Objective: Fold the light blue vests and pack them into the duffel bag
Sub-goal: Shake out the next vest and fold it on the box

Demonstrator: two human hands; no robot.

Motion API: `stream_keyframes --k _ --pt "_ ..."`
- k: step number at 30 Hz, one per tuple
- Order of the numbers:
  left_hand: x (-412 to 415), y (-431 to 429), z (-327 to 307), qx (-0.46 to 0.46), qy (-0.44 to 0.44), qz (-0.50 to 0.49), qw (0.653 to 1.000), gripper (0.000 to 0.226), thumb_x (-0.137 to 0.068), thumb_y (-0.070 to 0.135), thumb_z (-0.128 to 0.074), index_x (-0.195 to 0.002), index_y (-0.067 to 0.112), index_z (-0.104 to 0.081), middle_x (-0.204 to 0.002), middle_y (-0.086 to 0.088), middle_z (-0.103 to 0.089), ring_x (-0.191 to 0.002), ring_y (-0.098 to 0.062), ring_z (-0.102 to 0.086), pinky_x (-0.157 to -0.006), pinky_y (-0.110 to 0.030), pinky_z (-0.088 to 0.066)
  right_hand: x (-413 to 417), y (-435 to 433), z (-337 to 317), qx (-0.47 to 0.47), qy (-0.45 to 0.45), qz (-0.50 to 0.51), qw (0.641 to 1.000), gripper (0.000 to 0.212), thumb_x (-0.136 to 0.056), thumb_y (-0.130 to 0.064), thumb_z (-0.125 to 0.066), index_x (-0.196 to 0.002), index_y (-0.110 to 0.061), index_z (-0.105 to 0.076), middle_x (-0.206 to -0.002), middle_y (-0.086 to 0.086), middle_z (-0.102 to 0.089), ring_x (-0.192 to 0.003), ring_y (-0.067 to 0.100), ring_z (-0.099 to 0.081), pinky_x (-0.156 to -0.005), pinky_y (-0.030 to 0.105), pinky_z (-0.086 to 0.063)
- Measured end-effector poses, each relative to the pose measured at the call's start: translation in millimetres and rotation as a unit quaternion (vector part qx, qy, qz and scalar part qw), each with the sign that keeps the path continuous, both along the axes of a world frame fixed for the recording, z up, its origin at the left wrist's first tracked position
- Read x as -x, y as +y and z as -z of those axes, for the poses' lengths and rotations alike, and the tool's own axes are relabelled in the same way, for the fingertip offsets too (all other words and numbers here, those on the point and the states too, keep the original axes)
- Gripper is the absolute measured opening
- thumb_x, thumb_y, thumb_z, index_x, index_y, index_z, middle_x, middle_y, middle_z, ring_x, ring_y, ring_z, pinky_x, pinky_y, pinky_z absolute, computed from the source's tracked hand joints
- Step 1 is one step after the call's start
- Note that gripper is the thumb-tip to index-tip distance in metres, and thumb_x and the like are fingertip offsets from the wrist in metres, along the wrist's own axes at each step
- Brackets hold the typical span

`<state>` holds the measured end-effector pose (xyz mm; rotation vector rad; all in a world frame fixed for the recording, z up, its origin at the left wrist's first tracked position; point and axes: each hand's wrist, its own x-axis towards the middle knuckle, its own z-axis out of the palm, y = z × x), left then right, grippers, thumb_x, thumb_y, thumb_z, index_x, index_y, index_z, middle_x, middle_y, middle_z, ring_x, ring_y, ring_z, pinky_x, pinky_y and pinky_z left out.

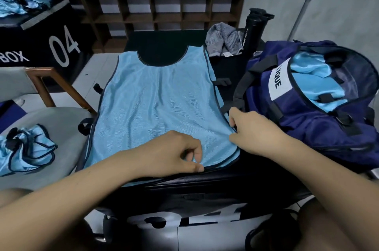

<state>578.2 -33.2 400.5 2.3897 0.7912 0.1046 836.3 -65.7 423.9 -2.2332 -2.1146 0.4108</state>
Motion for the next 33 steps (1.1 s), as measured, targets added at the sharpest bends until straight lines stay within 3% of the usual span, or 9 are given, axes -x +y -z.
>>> stream_keyframes --k 6,9,11,13,16,21,26,30,33 --pt "6 1 0 0.054 0.002 0.005 0.999 0.016 -0.094 0.046 -0.079 -0.102 0.033 -0.073 -0.087 0.014 -0.070 -0.078 -0.002 -0.063 -0.072 -0.019 -0.049 10 -2 2 -0.014 -0.098 -0.019 0.995 0.025 -0.092 -0.020 -0.058 -0.107 -0.021 -0.038 -0.097 0.000 -0.054 -0.080 0.028 -0.056 -0.064 0.040 -0.042" --pt "14 12 -3 0.045 -0.031 -0.018 0.998 0.013 -0.096 0.041 -0.078 -0.107 0.035 -0.074 -0.099 0.014 -0.071 -0.092 -0.004 -0.065 -0.083 -0.022 -0.052 22 1 8 -0.101 -0.097 -0.062 0.988 0.025 -0.096 -0.027 -0.058 -0.117 -0.021 -0.044 -0.110 -0.002 -0.047 -0.095 0.025 -0.051 -0.072 0.038 -0.038" --pt "25 27 3 -0.019 -0.053 -0.053 0.997 0.021 -0.099 0.039 -0.074 -0.120 0.038 -0.070 -0.116 0.017 -0.064 -0.110 -0.005 -0.061 -0.097 -0.022 -0.047 34 6 21 -0.147 -0.061 -0.113 0.981 0.030 -0.101 -0.035 -0.056 -0.128 -0.022 -0.051 -0.122 -0.002 -0.048 -0.112 0.024 -0.051 -0.085 0.038 -0.040" --pt "42 45 14 -0.110 -0.050 -0.110 0.987 0.036 -0.102 0.035 -0.069 -0.137 0.037 -0.059 -0.137 0.015 -0.053 -0.128 -0.008 -0.053 -0.111 -0.031 -0.042 44 14 36 -0.132 -0.025 -0.145 0.980 0.047 -0.107 -0.044 -0.050 -0.150 -0.023 -0.046 -0.148 -0.001 -0.045 -0.138 0.024 -0.044 -0.111 0.040 -0.037" --pt "71 64 35 -0.187 0.010 -0.228 0.956 0.055 -0.105 0.038 -0.061 -0.156 0.033 -0.042 -0.164 0.007 -0.037 -0.149 -0.022 -0.040 -0.117 -0.054 -0.041 49 21 55 -0.091 -0.016 -0.140 0.986 0.066 -0.112 -0.054 -0.034 -0.170 -0.027 -0.017 -0.177 -0.001 -0.011 -0.163 0.020 -0.008 -0.131 0.039 -0.012" --pt "110 64 60 -0.151 0.045 -0.333 0.930 0.071 -0.106 0.067 -0.035 -0.166 0.029 -0.029 -0.175 0.003 -0.023 -0.162 -0.022 -0.018 -0.130 -0.051 -0.022 37 19 67 -0.056 0.019 -0.069 0.996 0.082 -0.108 -0.068 -0.021 -0.170 -0.024 0.010 -0.177 -0.005 0.017 -0.161 0.009 0.019 -0.129 0.030 0.011" --pt "129 54 66 -0.177 0.085 -0.318 0.928 0.093 -0.094 0.085 -0.008 -0.170 0.033 -0.017 -0.178 0.008 -0.009 -0.165 -0.013 -0.002 -0.133 -0.039 -0.009 26 14 70 -0.031 -0.048 -0.032 0.998 0.094 -0.102 -0.076 -0.008 -0.168 -0.012 0.015 -0.175 0.003 0.025 -0.160 0.011 0.025 -0.132 0.034 0.010" --pt "131 54 64 -0.171 0.100 -0.315 0.928 0.096 -0.092 0.087 -0.005 -0.171 0.034 -0.014 -0.178 0.008 -0.004 -0.165 -0.013 0.002 -0.134 -0.039 -0.006 24 13 65 -0.011 -0.055 -0.025 0.998 0.096 -0.101 -0.078 -0.006 -0.167 -0.012 0.015 -0.174 0.004 0.026 -0.160 0.012 0.025 -0.131 0.034 0.011" --pt "127 58 52 -0.141 0.117 -0.319 0.930 0.091 -0.094 0.088 -0.018 -0.170 0.036 -0.017 -0.179 0.007 -0.007 -0.165 -0.018 -0.005 -0.133 -0.043 -0.012 28 18 58 -0.018 -0.076 -0.031 0.996 0.096 -0.102 -0.077 -0.009 -0.168 -0.011 0.013 -0.176 0.004 0.021 -0.161 0.014 0.021 -0.131 0.034 0.010"
